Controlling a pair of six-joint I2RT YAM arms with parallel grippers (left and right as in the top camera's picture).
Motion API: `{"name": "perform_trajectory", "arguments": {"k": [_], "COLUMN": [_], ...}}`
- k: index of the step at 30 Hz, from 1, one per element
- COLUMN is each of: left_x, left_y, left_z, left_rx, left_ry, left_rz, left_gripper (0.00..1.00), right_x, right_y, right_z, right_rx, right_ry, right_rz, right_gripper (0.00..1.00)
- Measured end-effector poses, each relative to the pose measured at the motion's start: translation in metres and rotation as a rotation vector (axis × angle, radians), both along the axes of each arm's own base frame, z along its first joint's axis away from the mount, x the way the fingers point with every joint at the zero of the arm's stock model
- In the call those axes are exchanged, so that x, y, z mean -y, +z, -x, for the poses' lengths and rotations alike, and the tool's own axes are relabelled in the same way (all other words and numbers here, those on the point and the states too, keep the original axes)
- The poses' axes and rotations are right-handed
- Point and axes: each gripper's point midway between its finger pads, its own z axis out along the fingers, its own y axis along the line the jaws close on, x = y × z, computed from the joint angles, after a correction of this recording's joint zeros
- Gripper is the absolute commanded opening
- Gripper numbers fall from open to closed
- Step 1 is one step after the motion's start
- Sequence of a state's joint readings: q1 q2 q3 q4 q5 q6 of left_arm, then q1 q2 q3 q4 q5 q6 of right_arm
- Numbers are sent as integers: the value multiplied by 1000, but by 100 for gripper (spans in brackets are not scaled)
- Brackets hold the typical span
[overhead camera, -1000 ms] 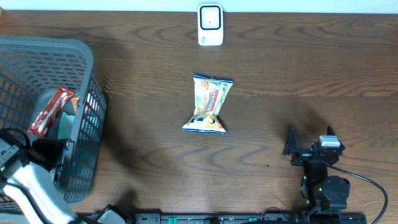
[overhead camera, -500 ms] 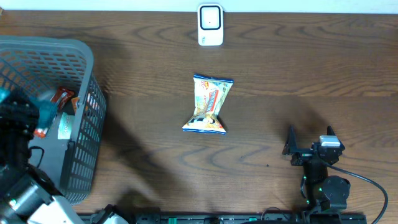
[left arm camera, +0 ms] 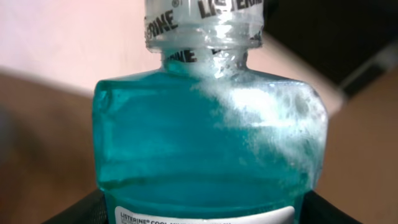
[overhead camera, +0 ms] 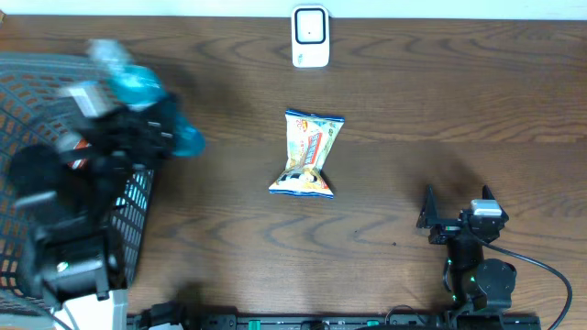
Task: Scan the item barcode
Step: 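Carry the Listerine bottle out and set it left of the snack bag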
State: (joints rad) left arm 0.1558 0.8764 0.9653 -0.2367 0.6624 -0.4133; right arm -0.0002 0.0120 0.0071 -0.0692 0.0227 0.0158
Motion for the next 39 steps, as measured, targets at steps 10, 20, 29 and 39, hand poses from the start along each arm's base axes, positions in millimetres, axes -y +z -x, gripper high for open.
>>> {"name": "perform_trajectory", "arguments": {"k": [10, 20, 29, 39], "left_x": [55, 86, 86, 83], "left_y": [-152, -281, -328, -264], "left_z": [-33, -53, -47, -42], "left_rx": [-428, -680, -779, -761], "left_ry": [-25, -104, -133, -131], "left_rz": [-343, -510, -563, -569], "left_gripper": [60, 60, 99, 98], "right_x": [0, 0, 0, 0], "right_y": [0, 0, 0, 0], "right_z": [0, 0, 0, 0], "right_rx": [0, 0, 0, 0], "right_ry": [0, 0, 0, 0], "right_rz": [0, 0, 0, 0], "right_gripper": [99, 99, 99, 99]}}
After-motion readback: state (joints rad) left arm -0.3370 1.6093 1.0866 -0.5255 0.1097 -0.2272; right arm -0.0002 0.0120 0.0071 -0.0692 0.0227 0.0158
